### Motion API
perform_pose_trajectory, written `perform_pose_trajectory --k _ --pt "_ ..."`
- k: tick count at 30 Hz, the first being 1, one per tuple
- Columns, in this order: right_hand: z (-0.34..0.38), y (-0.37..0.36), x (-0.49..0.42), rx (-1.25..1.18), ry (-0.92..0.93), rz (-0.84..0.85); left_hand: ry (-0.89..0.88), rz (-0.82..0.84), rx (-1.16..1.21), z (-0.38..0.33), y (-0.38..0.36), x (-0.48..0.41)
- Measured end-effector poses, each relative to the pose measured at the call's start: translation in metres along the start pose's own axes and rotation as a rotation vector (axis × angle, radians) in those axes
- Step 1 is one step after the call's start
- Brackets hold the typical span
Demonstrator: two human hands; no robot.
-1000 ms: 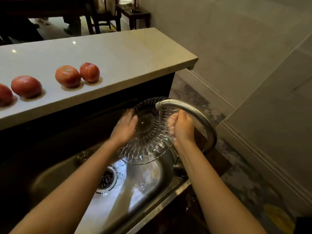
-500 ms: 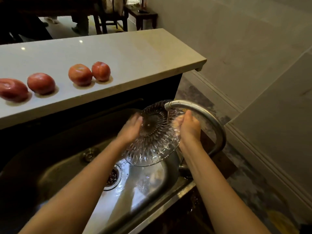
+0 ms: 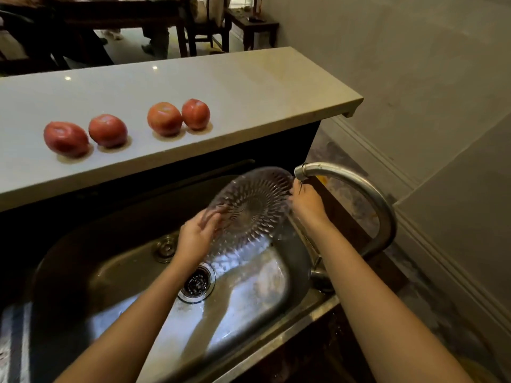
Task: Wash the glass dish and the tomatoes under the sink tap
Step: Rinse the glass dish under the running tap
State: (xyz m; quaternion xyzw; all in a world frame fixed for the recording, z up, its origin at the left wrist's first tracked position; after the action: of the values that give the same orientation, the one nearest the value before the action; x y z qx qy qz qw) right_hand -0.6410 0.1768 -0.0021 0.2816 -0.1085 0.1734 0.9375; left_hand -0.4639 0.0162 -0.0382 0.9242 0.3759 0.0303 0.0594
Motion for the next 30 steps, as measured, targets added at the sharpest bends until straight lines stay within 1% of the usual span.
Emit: perform_pose_trajectory --k 1,2,4,5,7,8,10,11,12,13,14,15,16,17,18,19,20,21,22,24,26,28,30 --pt "-0.003 0.000 0.000 0.144 0.055 -0.028 0.156 0.022 0.189 0.012 0.000 -0.001" --pt "-0.007 -0.003 0.002 0.219 0.069 -0.011 0.249 0.033 0.310 0.020 0.000 0.000" --pt "-0.020 -0.012 0.005 0.255 0.057 0.049 0.322 0.058 0.398 0.029 0.002 -0.002" --pt "-0.026 -0.012 0.003 0.254 0.064 0.021 0.350 0.066 0.423 0.033 0.002 -0.003" --pt "-0.031 0.001 0.001 0.230 0.069 -0.129 0.432 0.088 0.489 0.042 -0.001 -0.006" --pt "-0.035 0.006 0.000 0.199 0.051 -0.154 0.471 0.104 0.511 0.047 -0.002 -0.007" --pt "-0.043 0.007 0.001 0.083 0.015 -0.069 0.521 0.100 0.516 0.052 -0.003 -0.012" --pt "-0.045 0.006 0.002 0.001 0.003 -0.036 0.535 0.068 0.511 0.055 -0.004 -0.015" --pt "-0.043 0.007 0.004 -0.079 -0.004 -0.038 0.543 0.017 0.480 0.057 -0.004 -0.018" --pt "-0.041 0.008 0.007 -0.145 -0.006 -0.054 0.524 -0.043 0.387 0.056 -0.004 -0.020" --pt "-0.039 0.010 0.010 -0.177 -0.003 -0.079 0.469 -0.099 0.167 0.054 -0.002 -0.022" --pt "-0.036 0.014 0.012 -0.175 0.013 -0.111 0.378 -0.138 -0.191 0.048 -0.001 -0.023" --pt "-0.034 0.018 0.014 -0.161 0.042 -0.147 0.238 -0.152 -0.566 0.038 -0.004 -0.023" --pt "-0.030 0.024 0.015 -0.143 0.075 -0.181 0.058 -0.127 -0.833 0.026 -0.016 -0.019" --pt "-0.026 0.028 0.018 -0.123 0.104 -0.210 -0.101 -0.047 -0.976 0.017 -0.035 -0.012" --pt "-0.023 0.031 0.021 -0.102 0.123 -0.220 -0.217 0.074 -1.018 0.011 -0.057 -0.003" --pt "-0.021 0.032 0.022 -0.076 0.132 -0.220 -0.291 0.197 -0.981 0.007 -0.080 0.005" --pt "-0.021 0.031 0.023 -0.043 0.132 -0.218 -0.341 0.292 -0.931 0.003 -0.101 0.012" --pt "-0.021 0.029 0.025 -0.014 0.125 -0.214 -0.393 0.337 -0.895 -0.005 -0.118 0.013" --pt "-0.024 0.024 0.032 -0.003 0.091 -0.200 -0.498 0.338 -0.895 -0.027 -0.141 -0.002" --pt "-0.029 0.024 0.037 -0.073 0.060 -0.183 -0.537 0.325 -0.923 -0.044 -0.149 -0.030" --pt "-0.029 0.030 0.039 -0.177 0.034 -0.197 -0.505 0.304 -0.953 -0.051 -0.137 -0.061" --pt "-0.025 0.040 0.039 -0.215 0.033 -0.244 -0.395 0.303 -1.004 -0.044 -0.109 -0.083"
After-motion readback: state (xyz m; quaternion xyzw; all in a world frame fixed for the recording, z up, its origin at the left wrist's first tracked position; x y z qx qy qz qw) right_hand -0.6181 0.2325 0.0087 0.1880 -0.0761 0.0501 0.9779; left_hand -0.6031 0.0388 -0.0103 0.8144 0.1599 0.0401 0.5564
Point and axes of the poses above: each hand's wrist, its own x-axis away from the middle knuckle, its own y-axis out of the back of the hand, z = x × y, the point moved 7 cm from there along -x, towards the middle knuckle, and after that the axes turned 3 degrees about -z, right-handed, at the moved point
